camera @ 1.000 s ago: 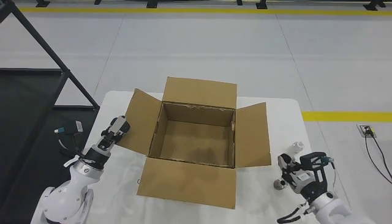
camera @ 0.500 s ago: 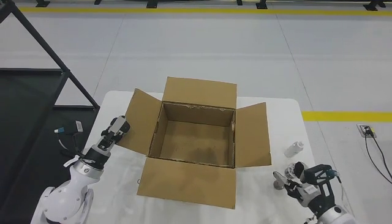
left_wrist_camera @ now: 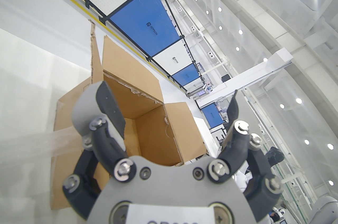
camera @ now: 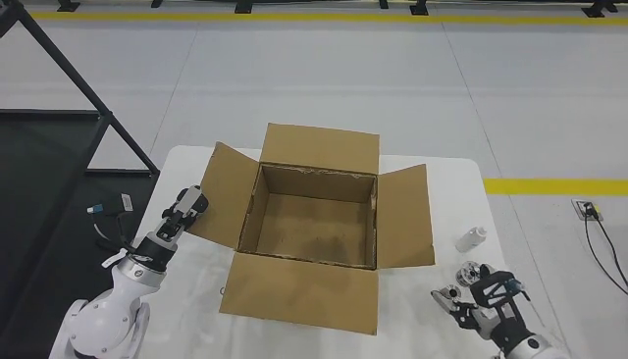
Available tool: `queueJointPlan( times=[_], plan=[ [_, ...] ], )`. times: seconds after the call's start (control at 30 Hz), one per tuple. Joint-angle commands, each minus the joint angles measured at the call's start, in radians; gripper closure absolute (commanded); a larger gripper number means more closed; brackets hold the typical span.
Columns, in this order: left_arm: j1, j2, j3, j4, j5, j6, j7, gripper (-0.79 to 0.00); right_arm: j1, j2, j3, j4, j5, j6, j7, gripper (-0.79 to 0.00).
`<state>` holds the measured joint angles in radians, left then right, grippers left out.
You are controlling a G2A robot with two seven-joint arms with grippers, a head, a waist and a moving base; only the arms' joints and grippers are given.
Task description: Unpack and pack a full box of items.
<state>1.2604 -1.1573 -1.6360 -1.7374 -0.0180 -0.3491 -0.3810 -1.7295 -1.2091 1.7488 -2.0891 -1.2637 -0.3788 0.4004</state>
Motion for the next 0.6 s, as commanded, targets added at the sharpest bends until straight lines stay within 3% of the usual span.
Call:
queueJointPlan(
  times=[0.0,0.3,0.57],
  plan=[
    [0.0,0.0,0.0,0.0,0.0,0.0,0.0,-0.785,-0.009,0.005,0.006,0.002,-0.042,-0.034,0.033,-0.785],
    [0.0,0.0,0.0,0.0,0.0,0.0,0.0,-0.785,0.022,0.016,-0.004,0.075,-0.033,-0.098,0.18,-0.785],
    [0.0,0.0,0.0,0.0,0.0,0.0,0.0,-0.785,0.091,0.021,-0.035,0.147,0.01,-0.077,0.255,-0.785]
  ],
)
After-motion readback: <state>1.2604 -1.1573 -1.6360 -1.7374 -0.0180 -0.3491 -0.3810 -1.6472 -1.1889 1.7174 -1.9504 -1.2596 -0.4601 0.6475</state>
